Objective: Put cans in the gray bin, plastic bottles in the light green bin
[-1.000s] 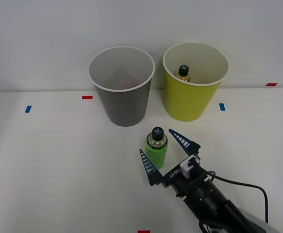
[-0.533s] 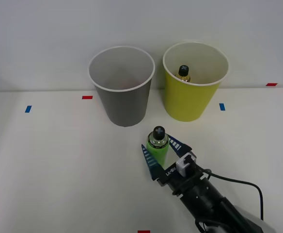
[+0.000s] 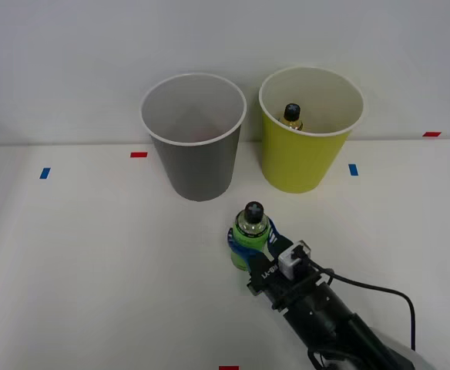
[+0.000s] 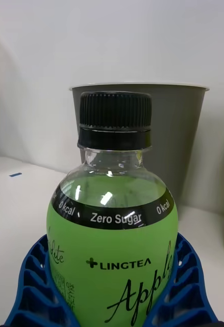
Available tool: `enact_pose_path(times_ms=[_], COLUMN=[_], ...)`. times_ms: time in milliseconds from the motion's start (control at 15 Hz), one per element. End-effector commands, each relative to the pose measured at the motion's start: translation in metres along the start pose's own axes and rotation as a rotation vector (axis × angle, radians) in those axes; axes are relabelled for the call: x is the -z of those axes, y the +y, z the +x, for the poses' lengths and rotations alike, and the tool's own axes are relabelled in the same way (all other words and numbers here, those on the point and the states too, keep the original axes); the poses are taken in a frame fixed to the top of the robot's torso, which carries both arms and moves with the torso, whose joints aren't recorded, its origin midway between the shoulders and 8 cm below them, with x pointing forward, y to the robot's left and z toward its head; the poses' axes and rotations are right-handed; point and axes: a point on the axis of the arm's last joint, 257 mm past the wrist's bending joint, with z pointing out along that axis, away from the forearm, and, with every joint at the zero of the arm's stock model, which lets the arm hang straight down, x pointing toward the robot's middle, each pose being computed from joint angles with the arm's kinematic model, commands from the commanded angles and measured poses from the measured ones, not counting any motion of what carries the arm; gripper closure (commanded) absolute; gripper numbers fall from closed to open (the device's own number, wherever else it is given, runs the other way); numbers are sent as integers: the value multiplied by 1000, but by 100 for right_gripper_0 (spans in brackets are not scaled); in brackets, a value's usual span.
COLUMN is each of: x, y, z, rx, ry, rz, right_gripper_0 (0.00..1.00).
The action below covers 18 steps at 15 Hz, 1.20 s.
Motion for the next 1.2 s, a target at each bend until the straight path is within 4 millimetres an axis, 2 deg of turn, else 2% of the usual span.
enact_pose_path(times_ms=[67,133,267,467,600,933,1200], x=[32,45,68,88,97,112,103], y=[-11,-13,-17,-26,-39,-63,-86], z=[-6,-12,-39,-68,-89,-158,-193], rx=[-5,-19,-60,-99,-104,-228,-259], ry=[-36,-39,-65,-96,-125,-226,-327], rz=[45,64,115,180,222,289,326], right_gripper_0=[100,100,100,100,100,100,100])
